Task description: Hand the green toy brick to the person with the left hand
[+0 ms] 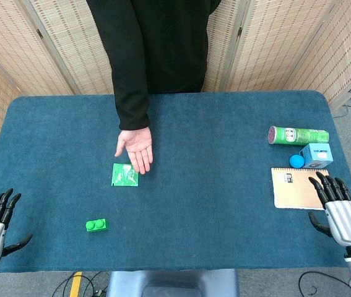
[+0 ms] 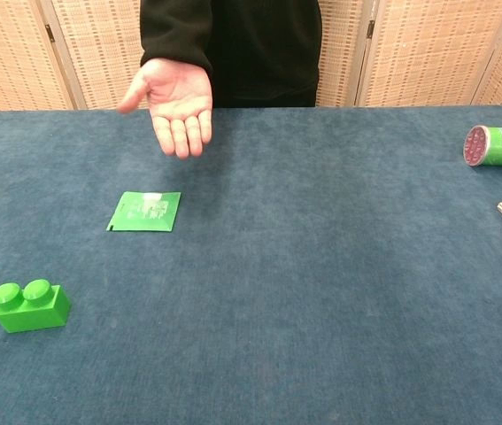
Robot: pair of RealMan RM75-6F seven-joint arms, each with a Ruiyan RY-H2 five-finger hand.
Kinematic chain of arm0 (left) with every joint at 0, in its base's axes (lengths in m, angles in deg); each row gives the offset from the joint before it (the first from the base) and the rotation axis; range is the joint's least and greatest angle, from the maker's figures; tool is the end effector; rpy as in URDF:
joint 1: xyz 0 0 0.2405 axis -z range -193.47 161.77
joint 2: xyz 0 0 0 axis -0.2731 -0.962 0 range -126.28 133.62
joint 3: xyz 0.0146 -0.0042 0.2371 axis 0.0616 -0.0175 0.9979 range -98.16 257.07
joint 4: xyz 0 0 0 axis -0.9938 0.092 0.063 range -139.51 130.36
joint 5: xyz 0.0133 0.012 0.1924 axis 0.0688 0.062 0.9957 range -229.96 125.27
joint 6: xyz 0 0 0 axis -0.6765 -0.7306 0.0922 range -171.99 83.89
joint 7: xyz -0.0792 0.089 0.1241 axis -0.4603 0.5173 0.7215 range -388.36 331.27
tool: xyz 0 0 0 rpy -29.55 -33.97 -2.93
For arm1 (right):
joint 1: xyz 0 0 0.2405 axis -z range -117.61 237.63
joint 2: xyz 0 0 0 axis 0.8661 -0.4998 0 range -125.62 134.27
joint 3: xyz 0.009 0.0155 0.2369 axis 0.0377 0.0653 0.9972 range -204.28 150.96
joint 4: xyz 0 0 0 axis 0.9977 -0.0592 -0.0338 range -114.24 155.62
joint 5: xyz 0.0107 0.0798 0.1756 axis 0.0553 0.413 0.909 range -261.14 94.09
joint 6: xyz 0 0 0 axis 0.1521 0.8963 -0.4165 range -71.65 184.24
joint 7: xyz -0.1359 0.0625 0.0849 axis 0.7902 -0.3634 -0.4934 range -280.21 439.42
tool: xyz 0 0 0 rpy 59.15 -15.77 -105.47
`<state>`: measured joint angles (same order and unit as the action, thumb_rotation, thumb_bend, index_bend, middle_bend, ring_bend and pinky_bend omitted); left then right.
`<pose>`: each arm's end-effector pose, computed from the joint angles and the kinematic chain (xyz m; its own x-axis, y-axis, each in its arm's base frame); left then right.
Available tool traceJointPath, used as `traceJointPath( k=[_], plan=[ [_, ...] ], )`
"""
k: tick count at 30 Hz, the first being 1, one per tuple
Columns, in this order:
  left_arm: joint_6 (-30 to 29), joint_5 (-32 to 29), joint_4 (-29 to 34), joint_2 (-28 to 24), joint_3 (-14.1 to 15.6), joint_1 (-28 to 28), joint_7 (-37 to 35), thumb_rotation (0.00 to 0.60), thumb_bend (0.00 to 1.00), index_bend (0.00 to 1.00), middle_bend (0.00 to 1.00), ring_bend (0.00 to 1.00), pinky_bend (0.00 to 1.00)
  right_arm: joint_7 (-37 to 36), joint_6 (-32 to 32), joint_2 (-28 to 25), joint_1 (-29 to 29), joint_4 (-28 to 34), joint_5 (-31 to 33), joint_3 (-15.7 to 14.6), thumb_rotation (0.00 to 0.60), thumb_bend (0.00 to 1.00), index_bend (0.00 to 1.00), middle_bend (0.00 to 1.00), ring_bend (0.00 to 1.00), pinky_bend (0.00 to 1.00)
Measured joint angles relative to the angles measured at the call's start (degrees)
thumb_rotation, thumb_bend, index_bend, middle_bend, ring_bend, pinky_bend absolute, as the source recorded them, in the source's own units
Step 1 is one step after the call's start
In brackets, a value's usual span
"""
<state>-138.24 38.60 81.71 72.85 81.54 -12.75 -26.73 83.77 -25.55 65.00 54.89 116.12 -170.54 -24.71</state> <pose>-0.2873 0.1806 0.1537 0.4397 -0.0614 0.8960 0.8940 -0.0662 -0.4432 -0.2835 -0.2035 0.1667 0.4698 -0.0696 0.8800 -0.8828 -0.0381 0.4682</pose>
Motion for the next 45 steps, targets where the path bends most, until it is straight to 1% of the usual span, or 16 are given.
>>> traceJointPath(
  k=[5,7,8,10,12,13,18,22,26,29,33,38,42,45],
  plan=[
    [1.7,1.1,0.5,0.0,0.5,0.5,-1.1,0.6,0.21,0.05,0.02,0.04,0.24,-0.3,0.2,-0.2,-0.1,0.1,-0.5,-0.3,0.6,0.32,0.0,0.0,0.0,0.0],
    [2.7,1.9,1.3,-0.1,0.9,0.9,-1.6,0.6,0.22,0.08,0.03,0.06,0.24,-0.4,0.1,-0.3,-0.1,0.2,-1.2,-0.6,0.6,0.32,0.0,0.0,0.0,0.0],
    [3.4,2.7,2.0,-0.2,1.2,1.3,-1.4,0.6,0.21,0.1,0.05,0.09,0.26,-0.6,0.1,-0.3,0.0,0.2,-1.5,-0.8,0.6,0.32,0.0,0.0,0.0,0.0],
    [5.1,3.8,3.5,-0.3,1.8,2.1,-1.0,0.6,0.22,0.19,0.14,0.21,0.35,-1.1,0.0,-0.5,-0.1,0.2,-2.2,-1.0,0.6,0.32,0.0,0.0,0.0,0.0],
    [7.7,4.5,6.0,-0.4,2.5,3.0,-0.1,0.6,0.21,0.24,0.2,0.29,0.43,-1.8,-0.1,-0.7,-0.2,0.3,-2.9,-1.1,0.6,0.32,0.0,0.0,0.0,0.0],
    [8.9,4.7,7.3,-0.4,2.8,3.4,0.6,0.6,0.21,0.26,0.22,0.3,0.45,-2.4,-0.2,-0.8,-0.3,0.3,-3.5,-1.2,0.6,0.32,0.0,0.0,0.0,0.0],
    [14.5,2.8,13.8,0.8,3.1,5.0,7.4,0.6,0.21,0.27,0.22,0.31,0.46,-5.7,-0.8,-1.7,-0.5,0.0,-5.9,-1.9,0.6,0.32,0.0,0.0,0.0,0.0],
    [18.1,-1.7,18.3,3.0,2.5,5.8,13.4,0.6,0.22,0.27,0.22,0.31,0.46,-8.9,-1.7,-2.9,-0.4,-0.4,-7.9,-2.6,0.6,0.32,0.0,0.0,0.0,0.0],
    [20.6,-7.7,21.6,5.1,0.4,7.0,18.0,0.6,0.21,0.25,0.22,0.31,0.46,-11.8,-3.8,-3.8,0.0,-1.0,-9.6,-3.2,0.6,0.32,0.0,0.0,0.0,0.0],
    [22.2,-12.6,22.9,6.8,-1.4,8.1,19.8,0.6,0.22,0.27,0.22,0.31,0.47,-13.7,-5.7,-4.3,0.5,-1.6,-10.9,-3.5,0.6,0.32,0.0,0.0,0.0,0.0],
    [24.4,-18.9,23.5,8.9,-3.6,10.0,22.6,0.6,0.22,0.28,0.22,0.31,0.47,-15.7,-7.0,-4.9,0.9,-2.4,-12.3,-4.0,0.6,0.32,0.0,0.0,0.0,0.0],
    [26.2,-26.1,24.0,11.3,-5.3,12.2,26.6,0.6,0.22,0.28,0.22,0.31,0.47,-17.2,-8.9,-5.3,1.5,-3.2,-12.9,-4.2,0.6,0.32,0.0,0.0,0.0,0.0],
    [27.2,-30.1,23.5,12.7,-5.9,13.8,28.5,0.6,0.22,0.29,0.23,0.31,0.47,-17.7,-10.0,-5.4,2.0,-3.5,-13.4,-4.3,0.6,0.32,0.0,0.0,0.0,0.0],
    [27.5,-31.5,22.1,13.4,-6.2,14.6,28.6,0.6,0.22,0.3,0.25,0.31,0.48,-17.8,-10.7,-5.4,2.3,-3.8,-13.9,-4.5,0.6,0.32,0.0,0.0,0.0,0.0]
  ],
)
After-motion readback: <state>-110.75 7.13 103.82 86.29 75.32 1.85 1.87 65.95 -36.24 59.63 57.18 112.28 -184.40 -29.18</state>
